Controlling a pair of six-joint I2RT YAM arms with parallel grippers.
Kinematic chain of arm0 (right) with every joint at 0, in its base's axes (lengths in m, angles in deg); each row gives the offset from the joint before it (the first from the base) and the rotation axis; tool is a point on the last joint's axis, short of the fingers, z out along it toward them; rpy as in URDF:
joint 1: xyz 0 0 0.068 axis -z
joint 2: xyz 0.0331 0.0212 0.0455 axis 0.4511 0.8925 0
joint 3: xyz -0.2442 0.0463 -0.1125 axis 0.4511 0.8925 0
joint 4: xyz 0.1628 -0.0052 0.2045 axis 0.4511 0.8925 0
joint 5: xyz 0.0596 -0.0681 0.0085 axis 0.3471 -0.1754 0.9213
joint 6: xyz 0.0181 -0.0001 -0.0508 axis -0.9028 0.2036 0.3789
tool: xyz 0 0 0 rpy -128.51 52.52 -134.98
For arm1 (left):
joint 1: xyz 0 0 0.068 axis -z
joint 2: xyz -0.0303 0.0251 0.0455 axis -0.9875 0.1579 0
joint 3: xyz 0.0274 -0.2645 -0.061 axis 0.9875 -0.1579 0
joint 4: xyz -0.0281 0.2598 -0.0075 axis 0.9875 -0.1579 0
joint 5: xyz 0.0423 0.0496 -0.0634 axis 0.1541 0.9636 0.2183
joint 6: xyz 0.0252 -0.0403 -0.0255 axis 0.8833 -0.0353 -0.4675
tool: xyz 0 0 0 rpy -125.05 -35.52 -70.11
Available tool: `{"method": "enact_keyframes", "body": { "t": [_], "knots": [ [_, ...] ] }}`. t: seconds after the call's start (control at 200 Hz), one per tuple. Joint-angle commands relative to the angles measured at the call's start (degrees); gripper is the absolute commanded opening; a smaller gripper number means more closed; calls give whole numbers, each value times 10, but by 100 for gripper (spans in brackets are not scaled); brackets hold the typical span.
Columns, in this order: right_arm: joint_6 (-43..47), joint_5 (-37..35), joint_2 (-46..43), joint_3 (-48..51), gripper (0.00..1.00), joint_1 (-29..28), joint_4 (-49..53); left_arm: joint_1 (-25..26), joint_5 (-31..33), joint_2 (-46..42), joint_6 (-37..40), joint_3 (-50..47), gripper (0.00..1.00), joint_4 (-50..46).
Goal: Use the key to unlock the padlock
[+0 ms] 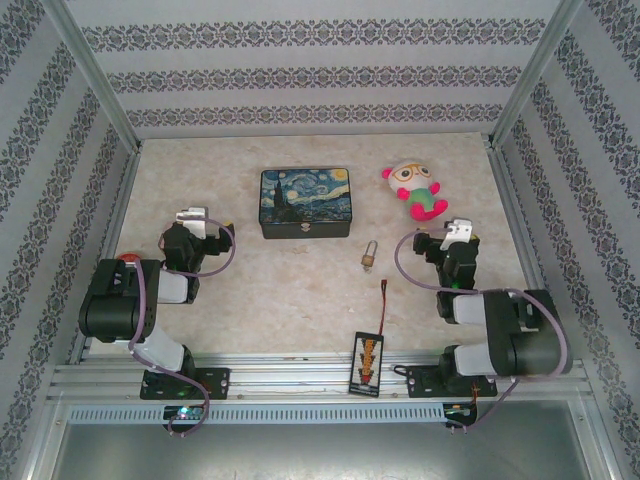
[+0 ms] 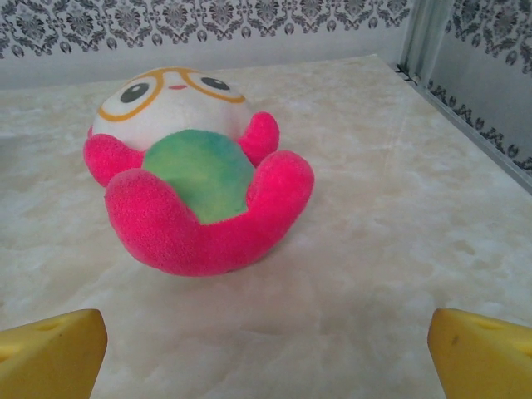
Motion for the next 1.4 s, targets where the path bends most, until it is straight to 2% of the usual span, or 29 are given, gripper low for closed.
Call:
{"method": "enact_keyframes", "body": {
  "t": [0.0,0.065,0.21,0.275,0.335,0.41,1.394],
  "knots": [
    [3,11,52,-11,98,6,-100,-4,-7,-5,-6,3,99,-7],
    [-6,3,78,-16,98,10,-130,-4,-9,-5,-4,4,99,-7],
    [-5,13,55,-49,98,12,-36,-4,-13,-4,-3,4,99,-8],
    [7,55,71,-68,98,12,-32,-4,-13,-4,-3,4,99,-8],
    [34,132,63,-106,98,12,43,-4,-13,-5,-3,4,99,-8],
    [36,155,59,-105,98,18,48,-4,-13,-5,-3,4,99,-8],
    [36,150,64,-104,98,18,38,-4,-12,-5,-3,4,99,-9]
  ]
}}
